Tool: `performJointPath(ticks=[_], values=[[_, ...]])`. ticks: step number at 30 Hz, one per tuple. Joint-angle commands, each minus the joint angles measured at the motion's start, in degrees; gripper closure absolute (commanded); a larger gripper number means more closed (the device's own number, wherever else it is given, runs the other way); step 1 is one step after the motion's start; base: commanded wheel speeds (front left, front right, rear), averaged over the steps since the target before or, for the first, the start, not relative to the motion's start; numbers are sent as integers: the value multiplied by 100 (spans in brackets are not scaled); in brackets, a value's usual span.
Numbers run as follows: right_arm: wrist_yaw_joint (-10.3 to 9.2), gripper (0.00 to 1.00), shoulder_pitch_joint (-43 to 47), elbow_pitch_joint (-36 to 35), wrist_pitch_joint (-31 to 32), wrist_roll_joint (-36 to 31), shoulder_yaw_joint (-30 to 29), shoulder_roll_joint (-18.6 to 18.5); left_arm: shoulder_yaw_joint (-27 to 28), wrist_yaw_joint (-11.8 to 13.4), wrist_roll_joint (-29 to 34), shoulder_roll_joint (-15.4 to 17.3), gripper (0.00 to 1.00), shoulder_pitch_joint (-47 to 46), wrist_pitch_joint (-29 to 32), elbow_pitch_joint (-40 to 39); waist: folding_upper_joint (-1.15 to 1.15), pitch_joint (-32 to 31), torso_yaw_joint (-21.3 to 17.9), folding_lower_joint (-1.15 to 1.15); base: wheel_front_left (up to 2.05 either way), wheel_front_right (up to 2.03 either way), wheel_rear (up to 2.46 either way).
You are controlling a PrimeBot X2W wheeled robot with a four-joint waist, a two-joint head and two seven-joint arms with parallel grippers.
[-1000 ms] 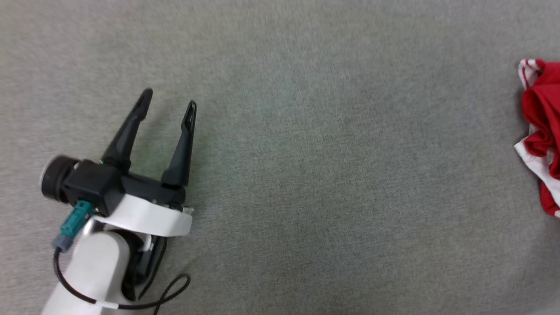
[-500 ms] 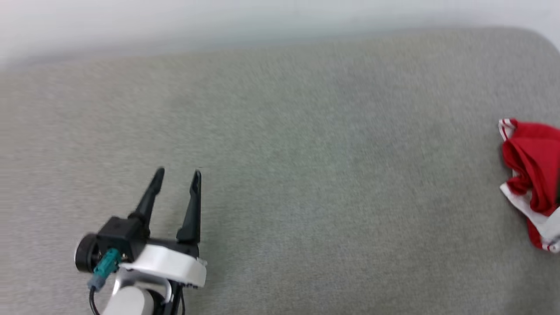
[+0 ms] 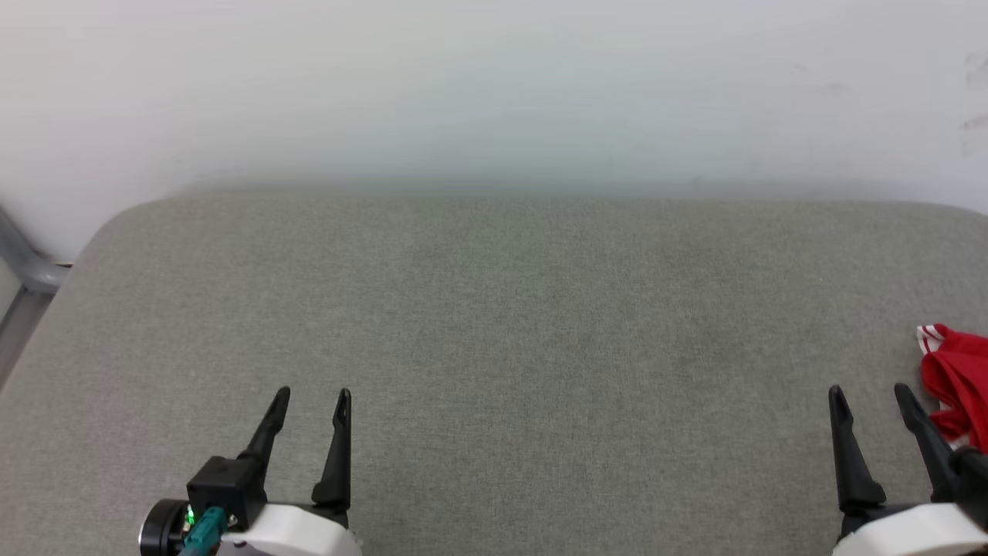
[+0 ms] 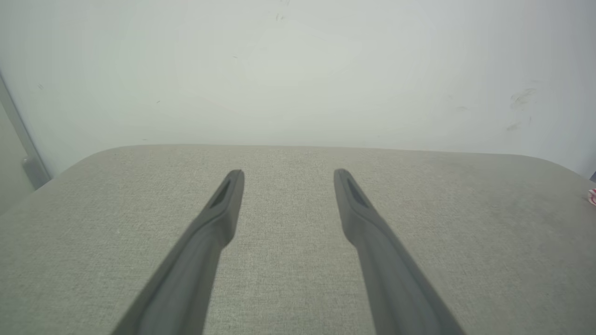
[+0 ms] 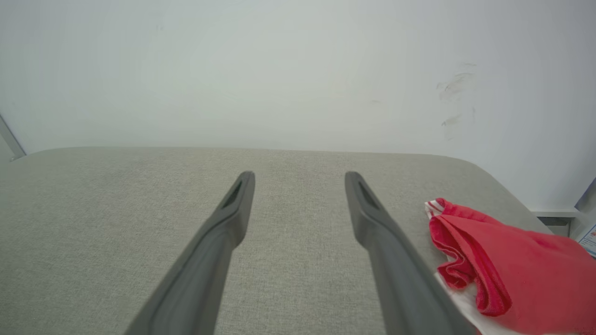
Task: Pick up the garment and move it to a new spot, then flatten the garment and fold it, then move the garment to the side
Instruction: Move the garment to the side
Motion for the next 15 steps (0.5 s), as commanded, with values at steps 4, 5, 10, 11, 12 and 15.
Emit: performJointPath(ticks=[4,5,10,11,12,15], values=[[-7,0,506,-413,170,96,8,47,-36,-56,71,-81,0,238,-23,35,0,-243,105,2,0,0,0],[-7,0,581,-491,211,105,2,46,-45,-78,77,-107,0,257,-24,38,0,-264,106,2,0,0,0],[-6,0,834,-739,347,237,11,52,-30,-126,82,-182,0,364,-24,108,0,-352,101,2,0,0,0],[-6,0,854,-761,383,229,15,51,-20,-142,89,-189,0,369,-24,114,0,-359,96,2,0,0,0],[-6,0,900,-834,416,238,47,52,-7,-159,120,-209,0,377,-24,143,0,-369,86,2,0,0,0],[-6,0,905,-878,433,208,81,53,4,-186,139,-226,0,351,-23,166,0,-370,82,2,0,0,0]])
